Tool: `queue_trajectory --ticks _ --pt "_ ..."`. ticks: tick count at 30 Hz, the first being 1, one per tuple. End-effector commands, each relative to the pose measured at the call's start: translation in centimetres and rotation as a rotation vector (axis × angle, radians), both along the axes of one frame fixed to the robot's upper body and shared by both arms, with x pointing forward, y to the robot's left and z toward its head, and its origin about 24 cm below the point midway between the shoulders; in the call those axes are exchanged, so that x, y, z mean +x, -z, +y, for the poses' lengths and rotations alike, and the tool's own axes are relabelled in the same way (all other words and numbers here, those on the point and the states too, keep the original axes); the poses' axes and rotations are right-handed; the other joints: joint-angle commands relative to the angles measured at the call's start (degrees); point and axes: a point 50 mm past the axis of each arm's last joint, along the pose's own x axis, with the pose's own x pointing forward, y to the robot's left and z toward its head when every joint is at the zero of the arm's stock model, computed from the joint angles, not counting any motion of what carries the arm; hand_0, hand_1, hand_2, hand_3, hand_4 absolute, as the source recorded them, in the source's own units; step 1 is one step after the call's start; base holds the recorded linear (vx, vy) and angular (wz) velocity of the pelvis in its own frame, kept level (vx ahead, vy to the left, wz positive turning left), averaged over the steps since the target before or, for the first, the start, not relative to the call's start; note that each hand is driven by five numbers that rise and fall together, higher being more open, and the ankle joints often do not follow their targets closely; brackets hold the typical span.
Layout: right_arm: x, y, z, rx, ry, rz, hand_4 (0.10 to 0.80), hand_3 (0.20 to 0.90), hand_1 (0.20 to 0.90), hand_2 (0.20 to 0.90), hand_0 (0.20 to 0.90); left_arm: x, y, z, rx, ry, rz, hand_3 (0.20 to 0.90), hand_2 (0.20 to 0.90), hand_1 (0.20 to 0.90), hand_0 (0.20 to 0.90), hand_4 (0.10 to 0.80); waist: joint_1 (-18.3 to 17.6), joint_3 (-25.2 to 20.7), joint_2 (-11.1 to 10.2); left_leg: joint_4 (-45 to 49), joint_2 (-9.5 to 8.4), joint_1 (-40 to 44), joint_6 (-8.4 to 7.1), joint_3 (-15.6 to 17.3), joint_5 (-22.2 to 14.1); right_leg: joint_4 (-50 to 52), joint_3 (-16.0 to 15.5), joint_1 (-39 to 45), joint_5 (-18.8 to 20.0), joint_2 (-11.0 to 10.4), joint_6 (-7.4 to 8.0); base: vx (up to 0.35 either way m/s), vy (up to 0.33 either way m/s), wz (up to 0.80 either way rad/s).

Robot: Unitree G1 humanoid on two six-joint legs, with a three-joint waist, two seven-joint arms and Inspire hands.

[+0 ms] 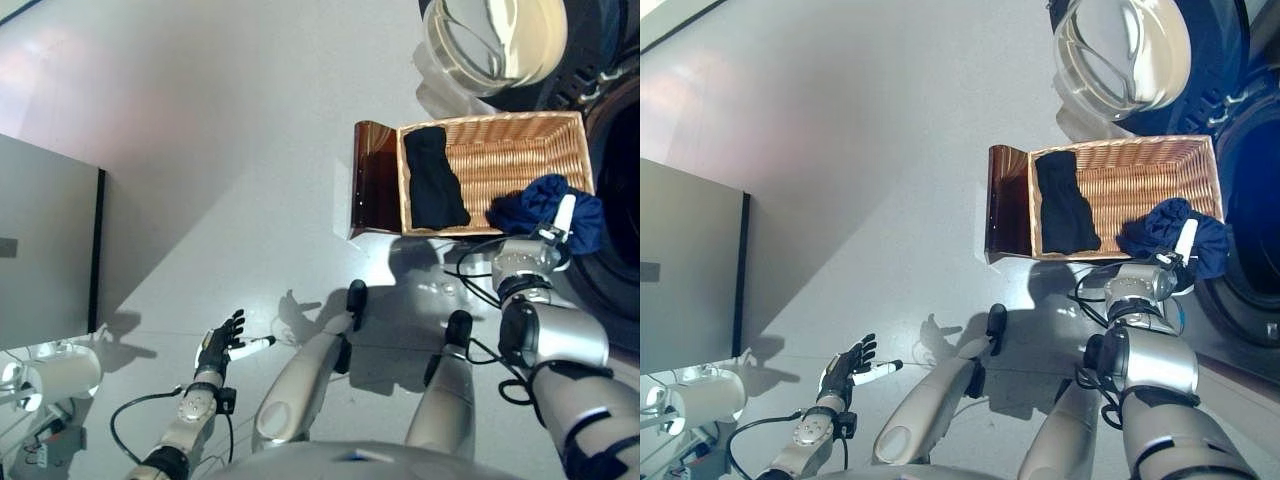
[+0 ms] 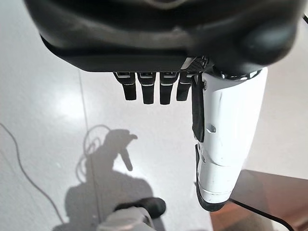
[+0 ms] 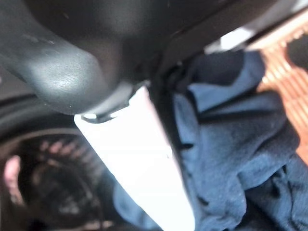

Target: Pick up the clothes and place them into the washing machine

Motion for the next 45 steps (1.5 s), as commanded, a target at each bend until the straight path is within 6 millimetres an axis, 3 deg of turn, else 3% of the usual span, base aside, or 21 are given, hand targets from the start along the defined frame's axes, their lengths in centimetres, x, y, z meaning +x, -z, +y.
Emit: queue_trajectory --ticks 1,3,4,5,7,8,9,11,12,13,15,17,20,24,28,33,36,41,45 --pt "-1.3 -12.1 -6.1 -0.420 0.169 -0.155 0.300 0.200 0.200 0.200 0.200 -0.4 0.0 1.5 0.056 -0.063 -0.012 0.900 0.900 0.900 0.900 0.800 0.4 -1.5 3.1 3.5 0.63 -4.1 -5.24 0.0 -2.5 -3.5 -0.8 1.8 -0.6 1.7 -4.85 0.014 0.008 0.07" --pt "-4.0 -21.1 -8.3 -0.668 0.300 -0.243 0.300 0.200 0.200 0.200 0.200 -0.2 -0.6 1.9 0.049 -0.054 -0.051 0.900 0.900 0.900 0.900 0.800 -0.1 -1.9 3.6 3.5 0.48 -4.2 -5.42 0.2 -2.6 -3.1 0.0 1.1 -0.5 1.5 -4.71 0.010 0.040 0.05" --pt "-4.6 -24.1 -7.9 -0.750 0.340 -0.274 0.300 0.200 0.200 0.200 0.200 -0.2 -0.7 2.0 0.043 -0.062 -0.063 0.900 0.900 0.900 0.900 0.800 -0.2 -1.9 3.7 3.4 0.47 -4.2 -5.44 0.4 -2.6 -3.1 0.4 0.6 -0.4 1.5 -4.69 -0.009 0.057 0.01" --pt "-7.6 -31.5 -7.1 -0.952 0.428 -0.386 0.300 0.200 0.200 0.200 0.200 -0.7 -1.0 3.2 0.077 -0.057 -0.061 0.900 0.900 0.900 0.900 0.800 -0.2 -2.4 2.5 2.9 0.45 -4.1 -5.59 0.7 -2.4 -3.2 0.9 -0.2 0.1 1.4 -4.62 -0.020 0.042 -0.07" --pt "-10.0 -36.1 -6.7 -1.056 0.497 -0.399 0.300 0.200 0.200 0.200 0.200 -1.0 -1.0 3.5 0.090 -0.044 -0.052 0.900 0.900 0.900 0.900 0.800 -0.5 -2.7 1.8 2.5 0.79 -4.5 -5.79 1.3 -2.1 -2.9 1.7 -1.5 0.4 1.4 -4.59 0.002 0.026 -0.25" --pt "-10.5 -37.2 -6.8 -1.087 0.489 -0.393 0.300 0.200 0.200 0.200 0.200 -1.1 -0.9 3.0 0.082 -0.033 -0.053 0.900 0.900 0.900 0.900 0.800 -0.8 -2.9 2.0 2.1 0.94 -4.5 -5.84 1.4 -2.0 -2.8 2.0 -1.9 0.3 1.4 -4.58 0.024 0.012 -0.36" --pt "-10.6 -37.7 -6.7 -1.095 0.485 -0.399 0.463 0.428 0.428 0.428 0.428 -1.0 -0.9 2.7 0.074 -0.033 -0.055 0.900 0.900 0.900 0.900 0.800 -0.8 -2.8 2.4 1.9 0.92 -4.6 -5.83 1.5 -2.0 -2.7 2.1 -2.1 0.3 1.3 -4.58 0.037 0.010 -0.27" --pt "-10.2 -36.3 -7.8 -1.040 0.467 -0.355 0.800 0.900 0.900 0.900 0.900 -0.5 -0.8 1.9 0.048 -0.050 -0.067 0.900 0.900 0.900 0.900 0.800 -2.1 -2.9 2.6 1.3 1.19 -4.4 -5.75 1.8 -1.9 -2.9 2.5 -2.3 0.5 1.9 -4.58 0.045 0.004 -0.12" --pt "-9.5 -34.6 -8.5 -1.004 0.449 -0.311 0.800 0.900 0.900 0.900 0.900 -0.2 -0.8 1.6 0.033 -0.061 -0.072 0.900 0.900 0.900 0.900 0.800 -2.2 -2.7 3.1 1.3 1.30 -4.5 -5.61 1.9 -1.4 -3.1 2.6 -2.4 1.1 2.1 -4.65 0.047 -0.006 -0.03" --pt "-9.4 -34.2 -8.7 -0.999 0.446 -0.308 0.800 0.900 0.900 0.900 0.900 -0.3 -0.8 1.8 0.040 -0.061 -0.068 0.900 0.900 0.900 0.900 0.800 -2.2 -2.8 2.7 1.4 1.29 -4.2 -5.64 1.9 -1.9 -3.0 2.6 -2.2 0.6 2.1 -4.64 0.016 -0.011 -0.05" --pt "-7.6 -30.8 -9.3 -0.955 0.383 -0.196 0.800 0.900 0.900 0.900 0.900 -0.1 -0.8 1.7 0.032 -0.081 -0.071 0.900 0.900 0.900 0.900 0.800 -2.4 -2.7 2.6 1.8 1.23 -4.0 -5.40 2.2 -2.3 -2.9 2.8 -2.0 0.8 2.3 -4.79 0.018 -0.008 -0.06" --pt "-4.0 -24.3 -8.6 -0.881 0.231 -0.067 0.800 0.900 0.900 0.900 0.900 -0.2 -0.5 1.3 0.006 -0.098 -0.062 0.900 0.900 0.900 0.900 0.800 -2.8 -2.1 3.1 2.5 1.25 -3.7 -5.24 2.4 -2.6 -2.8 2.7 -1.7 0.9 2.5 -4.89 -0.006 -0.007 -0.03" --pt "-1.2 -16.4 -7.0 -0.712 0.087 0.028 0.800 0.900 0.900 0.900 0.900 -0.4 0.0 0.8 -0.012 -0.107 -0.036 0.900 0.900 0.900 0.900 0.800 -2.4 -1.9 3.4 2.5 1.25 -2.5 -5.09 2.1 -2.6 -3.2 2.2 0.3 0.7 2.5 -4.85 -0.008 -0.010 -0.08" --pt "0.4 -9.6 -4.2 -0.567 -0.045 0.081 0.800 0.900 0.900 0.900 0.900 -0.4 0.3 0.8 -0.013 -0.112 -0.010 0.900 0.900 0.900 0.900 0.800 -1.7 -1.9 2.6 2.0 1.34 -1.0 -5.07 1.4 -2.2 -3.9 0.9 2.9 0.7 2.6 -4.87 -0.001 -0.032 0.01" --pt "1.4 -5.1 -1.1 -0.498 -0.170 0.099 0.800 0.900 0.900 0.900 0.900 -0.8 0.3 1.6 0.033 -0.101 0.006 0.900 0.900 0.900 0.900 0.800 -1.4 -1.6 0.2 1.5 1.73 0.2 -5.07 0.4 -1.8 -5.1 -0.9 5.5 1.0 2.7 -4.82 0.005 -0.076 0.16" --pt "1.8 -2.1 1.7 -0.470 -0.288 0.126 0.800 0.900 0.900 0.900 0.900 -1.1 0.4 2.7 0.075 -0.105 0.028 0.900 0.900 0.900 0.900 0.800 -0.7 -1.4 -4.0 1.6 2.17 1.9 -4.99 -0.5 -2.1 -6.7 -2.6 8.7 1.5 2.8 -4.76 0.021 -0.052 0.16" --pt "1.6 -1.0 1.7 -0.511 -0.348 0.229 0.800 0.900 0.900 0.900 0.900 -1.3 0.3 3.5 0.104 -0.108 0.039 0.900 0.900 0.900 0.900 0.800 0.0 -1.2 -6.2 1.8 2.35 2.2 -4.89 -1.1 -2.2 -7.6 -3.5 9.8 1.9 2.9 -4.80 0.001 -0.045 0.05" --pt "2.4 -1.0 2.8 -0.650 -0.461 0.368 0.800 0.900 0.900 0.900 0.900 -1.1 0.0 4.7 0.144 -0.117 0.036 0.900 0.900 0.900 0.900 0.800 0.5 -0.4 -8.3 2.3 2.54 2.0 -4.89 -1.7 -2.1 -8.1 -4.5 10.4 2.3 3.2 -4.96 -0.009 -0.030 0.13" --pt "3.7 -2.9 3.6 -0.958 -0.546 0.662 0.800 0.900 0.900 0.900 0.900 -0.7 -0.7 5.8 0.189 -0.125 0.001 0.900 0.900 0.900 0.900 0.800 1.9 0.9 -9.8 3.0 2.39 0.8 -4.92 -2.5 -1.9 -8.1 -5.5 9.9 2.7 3.3 -5.16 -0.015 -0.011 0.01"
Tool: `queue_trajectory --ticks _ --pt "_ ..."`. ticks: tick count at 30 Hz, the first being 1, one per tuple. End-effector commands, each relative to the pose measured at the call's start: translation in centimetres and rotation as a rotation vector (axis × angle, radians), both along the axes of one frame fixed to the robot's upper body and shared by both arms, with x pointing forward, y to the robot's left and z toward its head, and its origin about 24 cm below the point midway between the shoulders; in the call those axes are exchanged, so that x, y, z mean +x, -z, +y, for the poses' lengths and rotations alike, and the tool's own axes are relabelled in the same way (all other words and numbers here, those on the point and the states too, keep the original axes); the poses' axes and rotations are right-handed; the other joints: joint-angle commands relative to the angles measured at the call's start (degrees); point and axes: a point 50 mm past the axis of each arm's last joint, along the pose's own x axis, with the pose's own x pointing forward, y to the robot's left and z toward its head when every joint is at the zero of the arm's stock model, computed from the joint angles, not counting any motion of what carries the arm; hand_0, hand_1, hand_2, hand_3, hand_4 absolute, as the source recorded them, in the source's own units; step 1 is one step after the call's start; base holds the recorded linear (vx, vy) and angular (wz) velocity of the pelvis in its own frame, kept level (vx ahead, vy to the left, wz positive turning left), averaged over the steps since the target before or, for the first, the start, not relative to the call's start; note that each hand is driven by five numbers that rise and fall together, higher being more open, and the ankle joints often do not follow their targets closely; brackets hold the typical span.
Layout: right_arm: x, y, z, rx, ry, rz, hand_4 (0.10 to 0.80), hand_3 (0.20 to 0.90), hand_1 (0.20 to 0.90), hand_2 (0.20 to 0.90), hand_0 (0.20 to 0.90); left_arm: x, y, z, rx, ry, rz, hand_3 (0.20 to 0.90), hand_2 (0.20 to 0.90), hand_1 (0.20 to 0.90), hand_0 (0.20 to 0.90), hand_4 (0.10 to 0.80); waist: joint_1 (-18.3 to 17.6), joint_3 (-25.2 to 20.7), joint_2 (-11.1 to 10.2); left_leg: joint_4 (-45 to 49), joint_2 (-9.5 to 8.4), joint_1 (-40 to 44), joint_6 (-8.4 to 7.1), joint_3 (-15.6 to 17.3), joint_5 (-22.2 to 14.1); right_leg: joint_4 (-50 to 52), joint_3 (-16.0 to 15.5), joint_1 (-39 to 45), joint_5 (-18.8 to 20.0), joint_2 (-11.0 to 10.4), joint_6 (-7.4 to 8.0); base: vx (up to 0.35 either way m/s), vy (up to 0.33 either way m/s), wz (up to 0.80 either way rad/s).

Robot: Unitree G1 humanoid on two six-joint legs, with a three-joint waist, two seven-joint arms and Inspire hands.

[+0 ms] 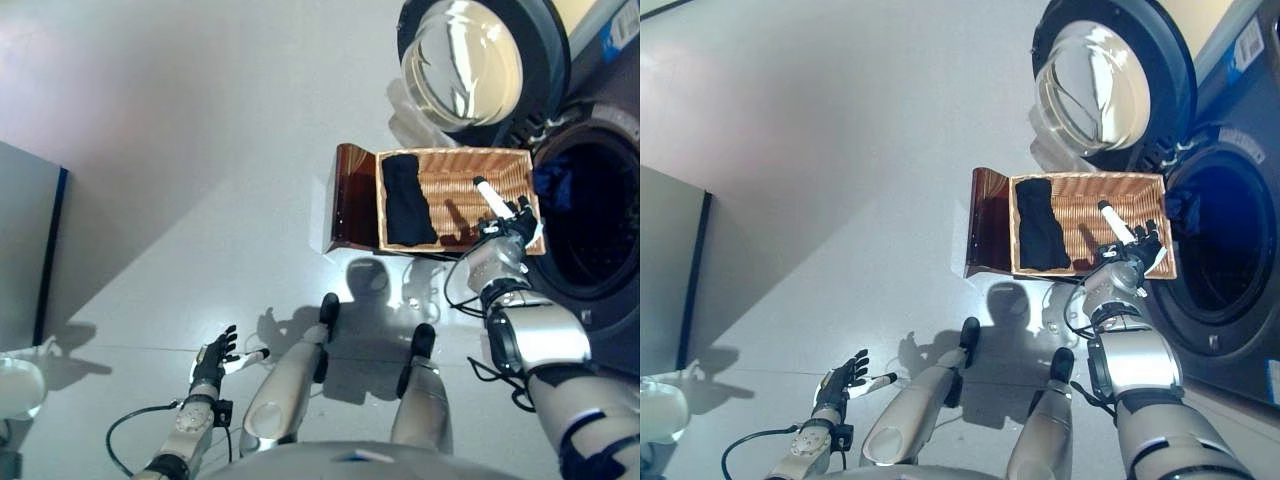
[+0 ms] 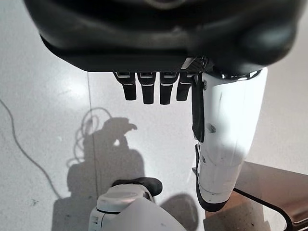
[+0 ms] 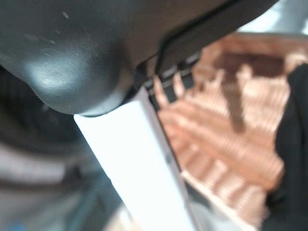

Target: Pick up the clothes and place them into the washing machine

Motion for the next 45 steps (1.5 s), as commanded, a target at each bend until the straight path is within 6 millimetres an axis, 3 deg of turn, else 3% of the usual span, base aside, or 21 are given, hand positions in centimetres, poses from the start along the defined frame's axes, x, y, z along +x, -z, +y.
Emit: queue_trajectory --ticks 1,4,9,13,21,23,29,32,36,41,42,43,44,45 --pt "2.1 -5.3 -0.7 -0.377 -0.068 0.044 0.800 0.900 0.900 0.900 0.900 0.3 -1.6 4.4 0.143 -0.066 -0.058 0.900 0.900 0.900 0.900 0.800 2.6 0.6 -0.7 3.2 0.75 -4.3 -4.19 0.8 -1.7 -3.2 -2.0 1.3 1.3 1.3 -4.45 -0.021 0.001 0.05" --pt "2.5 -5.9 0.0 -0.585 -0.116 0.153 0.800 0.900 0.900 0.900 0.900 0.9 -2.3 4.4 0.154 -0.053 -0.103 0.900 0.900 0.900 0.900 0.800 3.4 1.9 -1.4 4.0 0.57 -5.5 -4.34 0.4 -1.8 -2.8 -2.8 0.9 1.2 1.4 -4.61 -0.004 0.002 0.12" --pt "3.0 -6.8 0.3 -0.638 -0.107 0.170 0.800 0.900 0.900 0.900 0.900 2.1 -3.1 4.1 0.157 -0.044 -0.161 0.900 0.900 0.900 0.900 0.800 4.3 3.5 -2.0 5.2 0.38 -7.4 -4.55 -0.2 -2.1 -1.9 -3.6 -0.1 1.0 1.2 -4.81 0.013 0.000 0.20" --pt "3.2 -8.7 -0.3 -0.661 -0.053 0.143 0.800 0.900 0.900 0.900 0.900 3.6 -4.1 3.3 0.139 -0.040 -0.235 0.900 0.900 0.900 0.900 0.800 5.2 5.2 -2.1 7.1 -0.01 -10.2 -4.63 -0.8 -2.7 -0.1 -4.3 -2.1 0.2 1.0 -5.16 0.010 0.022 0.17" --pt "2.6 -10.9 -2.6 -0.685 0.050 0.147 0.800 0.900 0.900 0.900 0.900 5.3 -5.3 2.3 0.113 -0.046 -0.317 0.900 0.900 0.900 0.900 0.800 6.4 7.1 -1.0 8.6 -0.69 -13.9 -4.64 -0.9 -3.0 1.9 -4.8 -5.3 -0.6 0.3 -5.54 -0.003 0.031 0.10" --pt "1.8 -11.7 -4.3 -0.702 0.122 0.174 0.800 0.900 0.900 0.900 0.900 5.7 -5.6 1.8 0.100 -0.042 -0.342 0.900 0.900 0.900 0.900 0.800 6.8 7.7 -0.2 10.1 -1.27 -15.1 -4.79 -1.0 -5.4 3.5 -4.5 -6.4 -2.9 -0.2 -5.39 0.090 0.024 0.08" --pt "0.3 -14.6 -7.4 -0.760 0.241 0.185 0.800 0.900 0.900 0.900 0.900 6.9 -6.7 0.3 0.054 -0.030 -0.421 0.900 0.900 0.900 0.900 0.800 7.3 9.1 1.9 13.4 -2.51 -20.1 -4.30 -0.6 -6.4 8.3 -3.6 -11.8 -4.4 -1.2 -5.68 0.004 0.054 0.12" --pt "0.0 -15.7 -8.1 -0.795 0.255 0.185 0.800 0.900 0.900 0.900 0.900 7.4 -7.3 -0.6 0.031 -0.011 -0.457 0.900 0.900 0.900 0.900 0.800 7.5 9.4 2.7 14.8 -2.98 -22.1 -4.17 -0.4 -7.0 10.1 -3.0 -14.1 -5.0 -1.6 -5.82 -0.008 0.061 0.08" --pt "0.3 -16.6 -7.8 -0.853 0.231 0.178 0.800 0.900 0.900 0.900 0.900 7.8 -7.9 -1.2 0.003 -0.014 -0.496 0.900 0.900 0.900 0.900 0.800 7.5 10.2 3.3 15.6 -3.22 -24.0 -3.99 0.0 -7.1 11.0 -2.4 -16.3 -4.9 -2.0 -5.88 0.000 0.049 0.01" --pt "2.1 -17.4 -5.2 -0.916 0.135 0.141 0.800 0.900 0.900 0.900 0.900 8.4 -8.4 -1.7 -0.016 -0.024 -0.527 0.900 0.900 0.900 0.900 0.800 7.7 11.5 3.4 15.9 -3.44 -24.9 -4.00 0.1 -7.0 11.2 -2.2 -17.2 -4.9 -2.0 -5.82 0.005 0.002 -0.06" --pt "2.2 -17.4 -5.1 -0.920 0.127 0.146 0.639 0.675 0.675 0.675 0.675 8.5 -8.4 -1.8 -0.018 -0.026 -0.530 0.900 0.900 0.900 0.900 0.800 7.8 11.6 3.5 15.9 -3.49 -25.0 -4.01 0.0 -7.0 11.3 -2.3 -17.3 -4.9 -2.1 -5.83 0.000 0.000 0.00" --pt "2.2 -17.4 -5.0 -0.920 0.127 0.146 0.541 0.538 0.538 0.538 0.538 8.5 -8.4 -1.8 -0.018 -0.026 -0.530 0.900 0.900 0.900 0.900 0.800 7.8 11.6 3.5 15.9 -3.50 -25.0 -4.01 0.0 -7.0 11.4 -2.3 -17.4 -4.9 -2.1 -5.83 0.000 -0.011 0.05" --pt "2.2 -17.4 -4.9 -0.921 0.126 0.148 0.398 0.337 0.337 0.337 0.337 8.5 -8.4 -1.8 -0.018 -0.028 -0.531 0.900 0.900 0.900 0.900 0.800 7.9 11.7 3.5 15.9 -3.57 -25.1 -4.04 -0.1 -7.0 11.4 -2.4 -17.4 -5.1 -2.1 -5.85 0.000 -0.005 0.08" --pt "2.2 -17.4 -5.0 -0.921 0.132 0.151 0.300 0.200 0.200 0.200 0.200 8.6 -8.5 -1.9 -0.018 -0.026 -0.535 0.900 0.900 0.900 0.900 0.800 8.0 11.8 3.6 15.9 -3.65 -25.1 -4.06 -0.2 -6.9 11.5 -2.5 -17.5 -5.1 -2.1 -5.83 0.000 -0.011 0.09"
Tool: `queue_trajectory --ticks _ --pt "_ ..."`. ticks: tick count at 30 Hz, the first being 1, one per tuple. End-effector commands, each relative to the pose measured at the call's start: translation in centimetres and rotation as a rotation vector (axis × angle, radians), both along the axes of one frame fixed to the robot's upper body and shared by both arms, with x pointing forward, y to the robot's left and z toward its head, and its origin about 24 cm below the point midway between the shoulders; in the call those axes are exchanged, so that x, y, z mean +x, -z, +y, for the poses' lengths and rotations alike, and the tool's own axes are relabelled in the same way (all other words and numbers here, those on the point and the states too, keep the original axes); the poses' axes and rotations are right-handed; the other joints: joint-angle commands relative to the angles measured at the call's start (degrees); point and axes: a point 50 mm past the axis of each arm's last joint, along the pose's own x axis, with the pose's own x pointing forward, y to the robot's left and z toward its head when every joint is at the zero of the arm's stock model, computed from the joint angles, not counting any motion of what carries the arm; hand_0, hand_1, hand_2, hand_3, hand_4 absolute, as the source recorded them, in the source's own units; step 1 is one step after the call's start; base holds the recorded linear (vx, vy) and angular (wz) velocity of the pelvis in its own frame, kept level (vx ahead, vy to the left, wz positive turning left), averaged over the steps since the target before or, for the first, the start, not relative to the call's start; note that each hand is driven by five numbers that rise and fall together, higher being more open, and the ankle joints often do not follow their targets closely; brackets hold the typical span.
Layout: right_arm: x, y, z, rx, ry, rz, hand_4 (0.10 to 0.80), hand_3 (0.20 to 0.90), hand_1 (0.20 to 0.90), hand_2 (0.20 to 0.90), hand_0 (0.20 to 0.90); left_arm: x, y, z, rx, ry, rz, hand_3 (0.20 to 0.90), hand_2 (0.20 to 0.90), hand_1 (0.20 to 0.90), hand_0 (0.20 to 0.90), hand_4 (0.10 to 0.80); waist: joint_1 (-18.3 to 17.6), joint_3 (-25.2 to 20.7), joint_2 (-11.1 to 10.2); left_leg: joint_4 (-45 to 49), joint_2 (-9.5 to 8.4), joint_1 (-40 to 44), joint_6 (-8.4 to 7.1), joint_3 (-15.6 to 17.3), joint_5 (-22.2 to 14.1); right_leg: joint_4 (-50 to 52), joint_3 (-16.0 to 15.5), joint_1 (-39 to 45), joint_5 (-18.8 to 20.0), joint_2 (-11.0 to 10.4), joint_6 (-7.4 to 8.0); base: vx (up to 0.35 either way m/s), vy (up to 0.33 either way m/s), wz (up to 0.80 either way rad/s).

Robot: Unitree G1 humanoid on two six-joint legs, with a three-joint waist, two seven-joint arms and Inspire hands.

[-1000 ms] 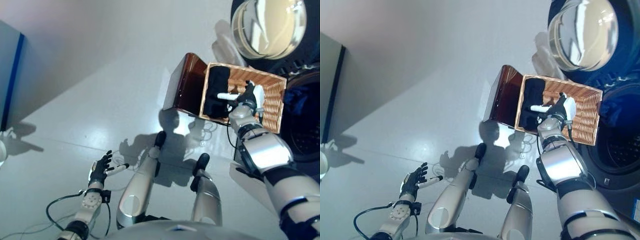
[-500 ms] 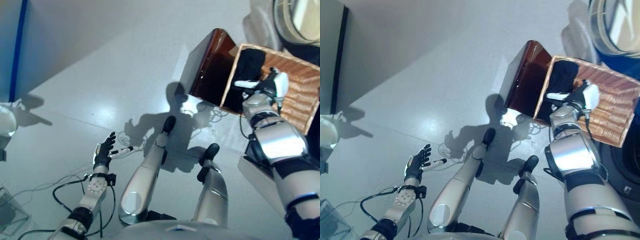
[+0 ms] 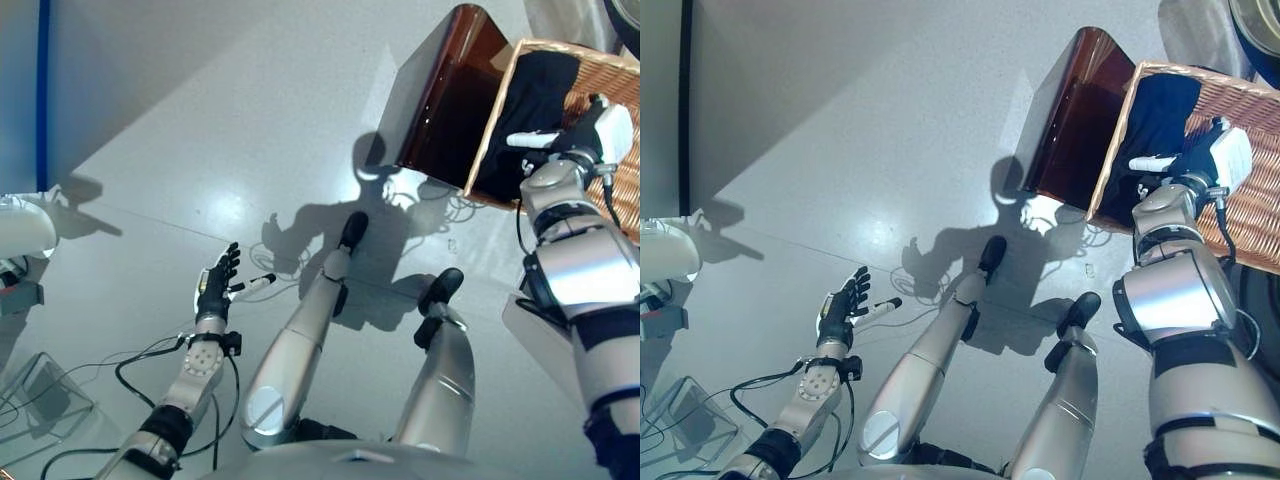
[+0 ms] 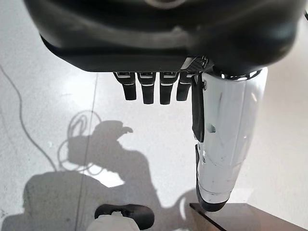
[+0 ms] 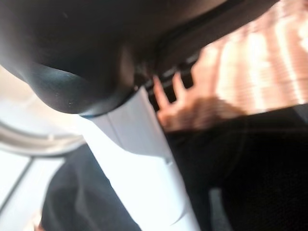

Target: Pick up the clothes and place them into the washing machine

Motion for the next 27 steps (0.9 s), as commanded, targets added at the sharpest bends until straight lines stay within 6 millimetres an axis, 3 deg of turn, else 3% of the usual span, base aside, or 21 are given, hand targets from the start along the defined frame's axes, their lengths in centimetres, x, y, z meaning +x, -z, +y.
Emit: queue_trajectory --ticks 1,12,23,27 --pt "-0.3 -3.9 -1.3 -0.149 0.032 -0.069 0.300 0.200 0.200 0.200 0.200 0.0 -0.9 0.9 0.007 -0.050 -0.076 0.900 0.900 0.900 0.900 0.800 1.7 1.3 2.9 6.7 -0.38 -4.1 -3.24 3.1 -7.1 -1.5 0.6 1.1 -0.9 1.3 -5.41 0.000 -0.009 0.07" --pt "-0.9 -3.1 -2.1 -0.109 0.062 -0.070 0.300 0.200 0.200 0.200 0.200 0.0 -0.7 0.9 0.017 -0.045 -0.063 0.900 0.900 0.900 0.900 0.800 1.7 1.7 3.0 6.6 -0.51 -3.9 -3.12 3.0 -7.1 -1.1 0.8 0.7 -1.0 1.2 -5.51 0.000 -0.001 0.02" --pt "-1.4 -0.4 -2.4 -0.024 0.078 -0.056 0.300 0.200 0.200 0.200 0.200 -1.3 0.7 1.4 0.052 -0.032 0.013 0.900 0.900 0.900 0.900 0.800 -0.1 0.4 2.7 4.2 0.46 0.2 -3.18 4.2 -6.4 -3.3 1.6 4.2 -0.2 1.8 -5.28 0.006 -0.006 -0.03" --pt "-2.3 0.6 -3.6 0.062 0.121 -0.085 0.300 0.200 0.200 0.200 0.200 -2.1 1.5 1.5 0.064 -0.022 0.059 0.900 0.900 0.900 0.900 0.800 -0.9 -1.1 2.8 2.8 0.85 2.8 -3.19 4.9 -6.1 -5.6 2.2 6.8 0.8 2.2 -5.03 -0.001 -0.017 -0.10"
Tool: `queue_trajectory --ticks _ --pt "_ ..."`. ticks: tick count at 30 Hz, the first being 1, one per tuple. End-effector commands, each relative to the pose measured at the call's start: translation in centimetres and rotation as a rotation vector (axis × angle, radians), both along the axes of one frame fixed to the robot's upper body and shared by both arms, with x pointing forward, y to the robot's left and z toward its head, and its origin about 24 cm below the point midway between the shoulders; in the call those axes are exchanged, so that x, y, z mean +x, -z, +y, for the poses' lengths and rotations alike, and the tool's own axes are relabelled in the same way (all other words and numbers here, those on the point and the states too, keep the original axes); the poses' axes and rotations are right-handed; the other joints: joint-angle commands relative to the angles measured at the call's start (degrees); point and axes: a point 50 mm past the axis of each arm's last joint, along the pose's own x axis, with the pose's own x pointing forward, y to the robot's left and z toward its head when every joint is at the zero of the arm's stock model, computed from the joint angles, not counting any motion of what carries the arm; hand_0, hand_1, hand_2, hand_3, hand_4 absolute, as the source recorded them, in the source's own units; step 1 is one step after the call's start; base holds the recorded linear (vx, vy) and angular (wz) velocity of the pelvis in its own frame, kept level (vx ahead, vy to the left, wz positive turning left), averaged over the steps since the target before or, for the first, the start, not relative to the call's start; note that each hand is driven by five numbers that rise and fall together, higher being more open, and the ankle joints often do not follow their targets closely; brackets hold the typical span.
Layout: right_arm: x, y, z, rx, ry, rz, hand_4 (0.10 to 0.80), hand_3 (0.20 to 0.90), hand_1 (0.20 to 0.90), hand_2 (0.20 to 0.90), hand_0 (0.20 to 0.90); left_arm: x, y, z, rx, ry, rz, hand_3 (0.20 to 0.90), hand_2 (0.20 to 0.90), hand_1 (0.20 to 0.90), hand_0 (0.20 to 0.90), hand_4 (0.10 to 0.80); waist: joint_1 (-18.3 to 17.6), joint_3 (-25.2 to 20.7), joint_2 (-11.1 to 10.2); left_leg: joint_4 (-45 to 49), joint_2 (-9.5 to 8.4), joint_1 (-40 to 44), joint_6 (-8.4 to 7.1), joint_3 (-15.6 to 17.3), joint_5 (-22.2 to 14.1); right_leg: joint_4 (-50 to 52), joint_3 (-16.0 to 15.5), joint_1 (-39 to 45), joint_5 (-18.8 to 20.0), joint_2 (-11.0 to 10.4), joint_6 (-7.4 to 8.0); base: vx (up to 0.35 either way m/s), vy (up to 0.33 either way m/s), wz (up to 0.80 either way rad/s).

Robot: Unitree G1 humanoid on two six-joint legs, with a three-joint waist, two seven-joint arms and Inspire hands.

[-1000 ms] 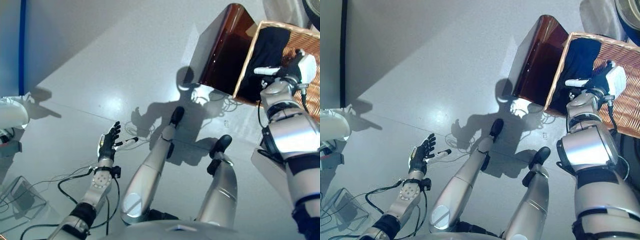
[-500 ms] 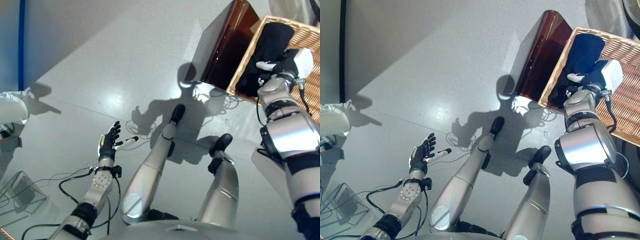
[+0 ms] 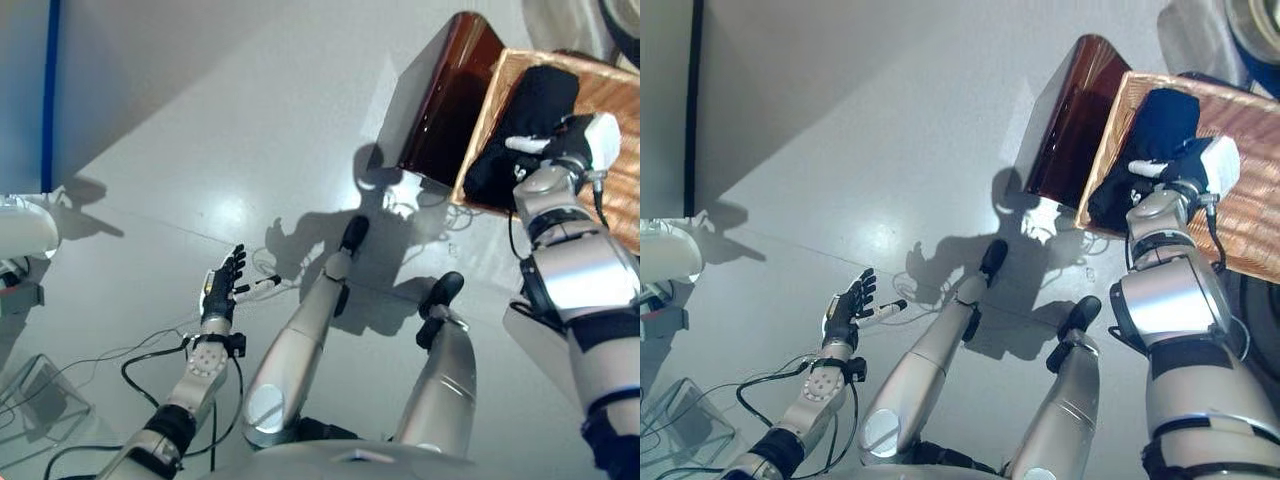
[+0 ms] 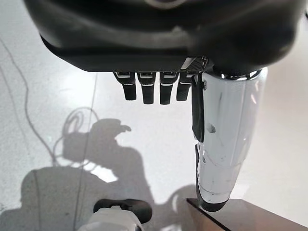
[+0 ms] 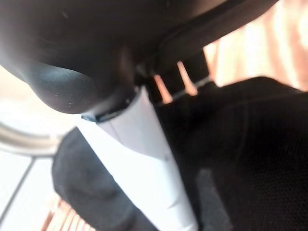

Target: Pick up the clothes and place them into the washing machine

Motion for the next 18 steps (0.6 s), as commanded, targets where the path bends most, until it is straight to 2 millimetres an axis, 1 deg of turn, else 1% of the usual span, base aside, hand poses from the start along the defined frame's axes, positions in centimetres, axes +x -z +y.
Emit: queue_trajectory --ticks 1,2,4,6,7,8,9,10,11,12,14,15,16,17,18 --pt "-2.0 -2.1 -3.8 -0.005 0.126 -0.127 0.300 0.200 0.200 0.200 0.200 -2.0 1.1 1.9 0.055 -0.042 0.040 0.900 0.900 0.900 0.900 0.800 -0.8 -1.9 2.7 2.1 1.12 -2.1 -3.03 3.5 -4.1 -7.1 -0.4 3.5 3.4 2.2 -4.70 -0.062 0.006 -0.15" --pt "-2.2 -1.8 -4.0 0.030 0.132 -0.152 0.300 0.200 0.200 0.200 0.200 -2.2 1.3 2.0 0.058 -0.037 0.052 0.900 0.900 0.900 0.900 0.800 -1.0 -2.2 2.7 1.6 1.25 -1.4 -3.00 3.6 -4.0 -7.8 -0.4 4.2 3.7 2.2 -4.58 -0.048 0.017 -0.16" --pt "-2.8 -0.2 -4.4 0.180 0.147 -0.252 0.300 0.200 0.200 0.200 0.200 -2.7 1.8 2.0 0.059 -0.035 0.077 0.900 0.900 0.900 0.900 0.800 -1.7 -3.2 2.6 0.5 1.51 0.5 -2.98 4.0 -3.9 -9.1 -0.3 5.9 4.0 2.3 -4.29 0.065 -0.017 -0.16" --pt "-3.2 1.8 -4.3 0.398 0.171 -0.405 0.300 0.200 0.200 0.200 0.200 -3.0 2.1 2.1 0.054 -0.036 0.096 0.900 0.900 0.900 0.900 0.800 -2.6 -3.9 2.5 -0.3 1.82 2.3 -2.87 4.4 -4.0 -10.4 0.1 7.5 4.2 2.6 -4.05 0.053 -0.022 -0.17" --pt "-3.3 2.0 -4.3 0.401 0.173 -0.404 0.300 0.200 0.200 0.200 0.200 -3.1 2.1 2.2 0.056 -0.035 0.097 0.900 0.900 0.900 0.900 0.800 -2.5 -3.9 2.4 -0.3 1.83 2.4 -2.87 4.4 -4.1 -10.5 0.1 7.7 4.2 2.6 -4.04 0.047 0.008 -0.18" --pt "-3.5 3.5 -3.7 0.564 0.194 -0.533 0.300 0.200 0.200 0.200 0.200 -3.6 2.4 2.2 0.048 -0.035 0.116 0.900 0.900 0.900 0.900 0.800 -3.5 -4.3 2.6 -0.6 2.00 3.5 -2.66 4.8 -4.3 -11.1 0.6 8.5 4.4 2.7 -3.87 0.031 0.015 -0.20" --pt "-3.5 3.7 -3.7 0.567 0.196 -0.532 0.300 0.200 0.200 0.200 0.200 -3.7 2.5 2.3 0.051 -0.034 0.118 0.900 0.900 0.900 0.900 0.800 -3.3 -4.4 2.4 -0.7 2.00 3.7 -2.65 4.8 -4.3 -11.2 0.7 8.6 4.4 2.7 -3.86 0.039 0.006 -0.23" --pt "-3.6 4.5 -3.4 0.665 0.196 -0.607 0.300 0.200 0.200 0.200 0.200 -3.9 2.8 2.4 0.048 -0.037 0.140 0.900 0.900 0.900 0.900 0.800 -3.9 -4.9 2.8 -1.1 2.11 4.6 -2.58 5.1 -4.3 -12.0 0.8 9.3 4.6 2.8 -3.77 0.036 -0.005 -0.30" --pt "-3.5 5.2 -2.7 0.774 0.201 -0.710 0.300 0.200 0.200 0.200 0.200 -4.2 3.1 2.1 0.035 -0.039 0.153 0.900 0.900 0.900 0.900 0.800 -4.4 -5.2 3.1 -1.8 2.22 5.2 -2.57 5.2 -4.2 -12.6 0.9 9.6 4.7 2.9 -3.64 0.050 -0.004 -0.31" --pt "-3.7 5.8 -2.6 0.799 0.214 -0.726 0.300 0.200 0.200 0.200 0.200 -4.6 3.4 2.1 0.035 -0.033 0.168 0.900 0.900 0.900 0.900 0.800 -4.5 -5.7 3.4 -2.5 2.25 6.0 -2.57 5.2 -4.1 -12.9 0.9 9.9 4.7 2.9 -3.57 0.054 0.004 -0.27" --pt "-3.7 7.1 -1.6 0.932 0.234 -0.825 0.300 0.200 0.200 0.200 0.200 -5.2 4.0 1.6 0.022 -0.025 0.202 0.900 0.900 0.900 0.900 0.800 -5.0 -6.6 4.1 -3.7 2.23 7.0 -2.59 5.2 -3.8 -13.4 0.9 10.5 4.6 2.8 -3.45 0.050 0.020 -0.18" --pt "-3.9 7.4 -1.7 0.941 0.249 -0.827 0.300 0.200 0.200 0.200 0.200 -5.2 4.2 1.5 0.015 -0.020 0.212 0.900 0.900 0.900 0.900 0.800 -5.0 -7.2 4.6 -3.9 2.12 7.4 -2.61 5.2 -3.8 -13.5 1.1 10.8 4.5 2.9 -3.38 0.047 0.034 -0.13" --pt "-3.8 7.5 -1.4 0.986 0.251 -0.872 0.300 0.200 0.200 0.200 0.200 -5.4 4.3 1.3 0.006 -0.016 0.218 0.900 0.900 0.900 0.900 0.800 -5.0 -7.5 5.1 -4.1 2.15 7.8 -2.57 5.4 -3.9 -13.6 1.3 11.0 4.4 2.9 -3.36 0.046 0.029 -0.07" --pt "-3.8 7.6 -1.2 1.050 0.285 -0.958 0.300 0.200 0.200 0.200 0.200 -5.8 4.5 0.9 -0.005 -0.012 0.229 0.900 0.900 0.900 0.900 0.800 -5.1 -7.9 5.7 -4.3 2.00 8.2 -2.52 5.4 -4.0 -13.5 1.4 11.3 4.1 2.9 -3.35 0.052 0.031 -0.08" --pt "-4.2 8.0 -1.5 1.058 0.315 -0.967 0.300 0.200 0.200 0.200 0.200 -6.0 4.7 0.9 -0.011 -0.009 0.239 0.900 0.900 0.900 0.900 0.800 -5.1 -8.3 6.2 -4.3 1.89 8.5 -2.48 5.3 -4.0 -13.4 1.6 11.4 3.9 2.8 -3.36 0.063 0.038 -0.04"
